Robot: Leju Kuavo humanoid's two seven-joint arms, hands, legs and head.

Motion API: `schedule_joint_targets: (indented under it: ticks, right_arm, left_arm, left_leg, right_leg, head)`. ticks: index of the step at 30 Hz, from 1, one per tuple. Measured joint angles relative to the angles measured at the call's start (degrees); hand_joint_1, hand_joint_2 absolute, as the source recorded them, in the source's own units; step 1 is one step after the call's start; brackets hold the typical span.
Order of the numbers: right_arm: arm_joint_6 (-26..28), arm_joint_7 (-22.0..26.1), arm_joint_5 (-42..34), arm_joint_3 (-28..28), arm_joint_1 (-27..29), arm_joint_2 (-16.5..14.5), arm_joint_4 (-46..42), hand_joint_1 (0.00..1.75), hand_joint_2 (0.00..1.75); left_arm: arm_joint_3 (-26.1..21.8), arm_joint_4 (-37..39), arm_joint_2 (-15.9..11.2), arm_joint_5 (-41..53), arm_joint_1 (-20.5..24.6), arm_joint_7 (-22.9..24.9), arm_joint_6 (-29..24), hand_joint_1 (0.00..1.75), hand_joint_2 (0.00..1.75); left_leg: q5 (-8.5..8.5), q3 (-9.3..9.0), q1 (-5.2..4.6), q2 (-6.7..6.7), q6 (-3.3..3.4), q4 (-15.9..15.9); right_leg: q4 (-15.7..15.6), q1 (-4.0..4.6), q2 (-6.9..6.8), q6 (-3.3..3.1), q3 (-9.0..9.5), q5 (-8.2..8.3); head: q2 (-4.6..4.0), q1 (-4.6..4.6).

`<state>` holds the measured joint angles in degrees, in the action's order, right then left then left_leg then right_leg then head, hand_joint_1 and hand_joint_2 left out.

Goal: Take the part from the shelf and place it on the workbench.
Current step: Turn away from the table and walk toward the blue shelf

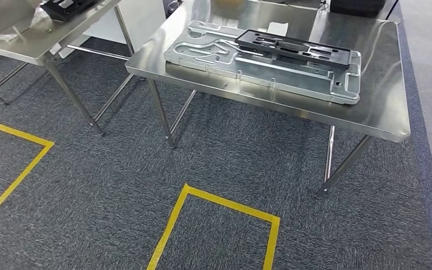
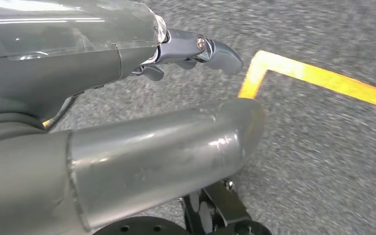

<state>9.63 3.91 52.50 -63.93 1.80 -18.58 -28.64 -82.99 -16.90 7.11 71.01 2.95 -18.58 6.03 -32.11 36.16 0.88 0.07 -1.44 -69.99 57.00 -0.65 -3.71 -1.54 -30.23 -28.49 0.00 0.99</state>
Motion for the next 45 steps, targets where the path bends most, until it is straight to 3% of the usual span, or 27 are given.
schedule_joint_targets:
  ticks: [3,5,7,9,11,12,13,14,16,17,19,20,22,24,26,27,29,30,33,35,37,39,40,41,43,44,45]
  right_arm:
    - [-0.6,-1.6,3.5,-0.1,0.0,0.0,0.0,0.0,0.0]
    - [-1.3,-2.1,5.1,-0.4,-0.1,0.0,0.0,0.0,0.0]
    - [-2.0,-2.4,5.9,-0.7,-0.4,0.0,0.0,0.0,0.0]
    - [-2.6,-2.5,6.4,-0.9,-0.5,0.1,0.0,0.0,0.0]
    - [-3.3,-2.5,7.0,-1.2,-0.4,0.2,0.2,0.0,0.0]
    - [-3.6,-2.4,7.4,-1.5,-0.4,0.2,0.3,0.0,0.0]
    - [-3.8,-2.3,7.9,-1.7,-0.4,0.3,0.4,0.0,0.0]
    - [-4.0,-2.3,8.3,-1.9,-0.4,0.3,0.4,0.0,0.0]
    - [-4.2,-2.1,8.7,-2.2,-0.3,0.4,0.4,0.0,0.0]
    - [-4.4,-2.0,8.9,-2.4,-0.3,0.4,0.4,0.0,0.0]
    - [-5.0,-1.7,9.3,-2.8,-0.3,0.5,0.4,0.0,0.0]
    - [-5.5,-1.6,9.7,-3.0,-0.4,0.6,0.3,0.0,0.0]
    - [-6.8,-1.3,10.5,-3.4,-0.5,0.4,-0.2,0.0,0.0]
    - [-8.0,-1.4,11.3,-3.7,-0.4,0.0,-1.1,0.0,0.0]
    - [-8.8,-1.7,12.0,-4.3,-0.2,-0.4,-2.1,0.0,0.0]
    - [-9.1,-1.9,12.4,-4.7,-0.1,-0.5,-2.4,0.0,0.0]
    - [-9.5,-2.2,12.9,-5.3,-0.1,-0.7,-2.9,0.0,0.0]
    - [-9.5,-2.3,13.1,-5.6,-0.2,-0.8,-3.1,0.0,0.0]
    - [-9.6,-2.7,13.7,-6.4,-0.3,-1.2,-3.5,0.0,0.0]
    - [-9.6,-2.9,13.9,-6.8,-0.5,-1.3,-3.8,0.0,0.0]
    - [-9.6,-3.0,14.0,-7.1,-0.9,-1.4,-4.0,0.0,0.0]
    - [-9.6,-2.9,14.2,-7.4,-1.1,-1.4,-4.2,0.0,0.0]
    - [-9.6,-2.7,14.4,-7.7,-1.1,-1.4,-4.3,0.0,0.0]
    - [-9.6,-2.4,14.7,-7.9,-1.1,-1.4,-4.4,0.0,0.0]
    - [-9.6,-1.9,15.1,-8.5,-1.0,-1.4,-4.5,0.0,0.0]
    - [-9.6,-1.7,15.2,-8.7,-1.0,-1.4,-4.5,0.0,0.0]
    - [-9.6,-1.6,15.3,-8.9,-1.0,-1.4,-4.5,0.0,0.0]
  left_arm:
    - [0.0,0.0,0.3,0.7,0.2,1.1,-0.1,0.0,0.0]
    - [0.0,0.0,0.6,1.3,0.3,1.7,-0.2,0.0,0.0]
    - [0.0,0.0,0.9,1.7,-0.1,2.0,-0.2,0.0,0.0]
    - [0.0,0.0,1.2,1.8,-0.2,2.1,-0.3,0.0,0.0]
    - [0.0,0.0,1.4,2.1,0.1,2.2,-0.4,0.0,0.0]
    - [0.0,0.0,1.4,2.3,0.2,2.2,-0.5,0.0,0.0]
    - [0.0,0.0,1.5,2.5,0.2,2.1,-0.5,0.0,0.0]
    - [0.0,0.0,1.5,2.7,0.2,2.1,-0.6,0.0,0.0]
    - [0.0,0.0,1.7,2.8,0.1,2.1,-0.6,0.0,0.0]
    - [0.1,0.0,1.8,2.8,0.1,2.0,-0.6,0.0,0.0]
    - [0.1,-0.1,2.0,2.9,0.3,2.0,-0.6,0.0,0.0]
    - [0.1,-0.2,2.2,2.9,0.3,1.9,-0.6,0.0,0.0]
    - [0.2,-0.6,2.4,3.0,0.3,1.9,-0.4,0.0,0.0]
    - [0.2,-1.1,2.7,3.0,0.2,2.0,0.0,0.0,0.0]
    - [0.2,-1.6,3.1,3.0,0.3,2.3,0.4,0.0,0.0]
    - [0.2,-1.9,3.2,3.0,0.4,2.5,0.6,0.0,0.0]
    - [0.2,-2.5,3.5,2.9,0.2,2.8,0.9,0.0,0.0]
    - [0.2,-2.8,3.6,2.9,0.1,3.0,1.0,0.0,0.0]
    - [0.2,-3.5,3.7,2.9,0.1,3.3,1.1,0.0,0.0]
    - [0.2,-3.8,4.0,2.8,0.1,3.4,1.1,0.0,0.0]
    - [0.1,-4.1,4.1,2.8,-0.1,3.5,1.2,0.0,0.0]
    - [0.1,-4.2,4.3,2.9,-0.3,3.3,1.2,0.0,0.0]
    - [0.1,-4.2,4.4,2.9,-0.2,3.2,1.1,0.0,0.0]
    - [0.1,-4.3,4.4,2.9,-0.1,3.0,1.1,0.0,0.0]
    - [0.1,-4.3,4.4,3.0,0.1,2.6,1.0,0.0,0.0]
    - [0.1,-4.3,4.4,3.1,0.1,2.6,1.0,0.0,0.0]
    - [0.1,-4.3,4.4,3.1,0.1,2.5,1.0,0.0,0.0]
  left_leg:
    - [3.42,-5.86,-0.46,3.17,0.77,10.5]
    - [3.41,-6.32,-0.88,3.8,1.52,12.3]
    - [3.88,-6.01,-0.74,2.71,2.34,12.5]
    - [4.59,-5.81,-0.47,1.61,3.21,12.9]
    - [5.11,-5.25,-0.44,0.49,3.79,13.0]
    - [5.29,-4.96,-0.51,-0.16,3.91,12.9]
    - [5.42,-4.74,-0.59,-0.86,3.94,12.8]
    - [5.51,-4.62,-0.66,-1.61,3.91,12.8]
    - [5.63,-4.53,-0.72,-3.18,3.75,12.5]
    - [5.66,-4.42,-0.76,-3.85,3.6,12.3]
    - [5.8,-3.92,-0.75,-5.02,3.08,12.0]
    - [5.95,-3.65,-0.67,-5.59,2.7,11.9]
    - [6.19,-3.17,-0.56,-6.3,1.97,11.9]
    - [4.62,-2.04,-0.65,-4.23,1.44,9.7]
    - [0.78,0.77,-0.47,-1.45,0.95,3.2]
    - [-1.01,2.43,-0.29,-0.96,0.68,-0.6]
    - [-1.81,3.64,0.01,-0.54,0.24,-4.0]
    - [-0.67,2.58,0.12,-0.26,0.12,-2.5]
    - [3.58,-3.68,0.12,2.24,0.38,8.8]
    - [3.96,-5.01,-0.24,3.0,1.03,11.8]
    - [4.21,-4.93,-0.31,1.97,1.8,11.9]
    - [4.72,-5.06,-0.11,1.04,2.61,12.4]
    - [5.0,-5.07,-0.01,0.56,3.01,12.6]
    - [5.15,-4.87,-0.1,0.09,3.27,12.6]
    - [5.32,-4.54,-0.28,-1.1,3.56,12.5]
    - [5.34,-4.47,-0.36,-1.81,3.6,12.4]
    - [5.33,-4.45,-0.41,-2.58,3.59,12.3]
  right_leg:
    - [0.4,0.35,-1.74,0.52,0.12,-0.18]
    - [0.5,0.59,-2.77,1.11,0.16,-0.16]
    - [0.6,0.51,-3.1,1.77,0.26,-0.24]
    - [3.0,0.3,-0.64,2.41,-0.77,-2.34]
    - [9.7,0.11,2.41,2.68,-3.85,-6.47]
    - [13.3,0.07,3.0,2.7,-5.52,-8.05]
    - [15.7,0.06,3.28,2.68,-6.59,-8.62]
    - [15.8,0.06,3.44,2.59,-6.58,-7.88]
    - [10.0,0.06,4.41,2.14,-3.58,-3.89]
    - [6.0,0.05,5.89,1.81,-1.66,-2.25]
    - [1.1,0.07,8.15,1.5,0.47,-0.78]
    - [0.6,0.14,8.47,1.43,0.55,-0.92]
    - [0.1,0.04,7.04,1.06,0.64,-0.51]
    - [-0.5,-0.26,5.48,0.4,0.83,-0.11]
    - [-0.6,-0.22,3.86,0.05,0.81,-0.01]
    - [-0.6,-0.15,3.0,0.02,0.71,-0.04]
    - [-0.4,-0.1,1.42,0.07,0.56,-0.13]
    - [-0.3,-0.12,0.69,0.17,0.53,-0.21]
    - [0.2,0.0,-1.19,0.82,0.67,-0.66]
    - [0.3,0.21,-2.11,1.48,0.8,-0.87]
    - [0.3,0.22,-2.73,2.15,1.03,-0.96]
    - [1.9,0.01,-0.93,2.76,0.58,-2.38]
    - [4.2,-0.12,0.57,2.98,-0.45,-4.01]
    - [7.6,-0.19,2.09,3.1,-2.01,-5.99]
    - [14.5,-0.2,3.25,3.18,-5.44,-8.89]
    - [15.9,-0.2,3.4,3.15,-6.23,-8.76]
    - [15.2,-0.19,3.55,3.06,-6.04,-7.5]
  head:
    - [0.0,0.05]
    - [-0.01,-0.02]
    - [-0.01,-0.13]
    - [0.0,-0.32]
    - [0.0,-0.6]
    - [0.0,-0.67]
    - [0.0,-0.67]
    - [0.0,-0.67]
    - [0.0,-0.68]
    - [0.0,-0.68]
    - [0.0,-0.66]
    - [0.0,-0.64]
    - [0.0,-0.66]
    - [0.0,-0.38]
    - [0.0,-0.02]
    - [0.0,0.08]
    - [-0.01,0.09]
    - [-0.01,0.09]
    - [0.0,0.07]
    - [0.0,-0.1]
    - [0.0,-0.24]
    - [0.0,-0.42]
    - [-0.01,-0.55]
    - [-0.01,-0.7]
    - [-0.01,-0.78]
    - [0.0,-0.78]
    - [0.0,-0.77]
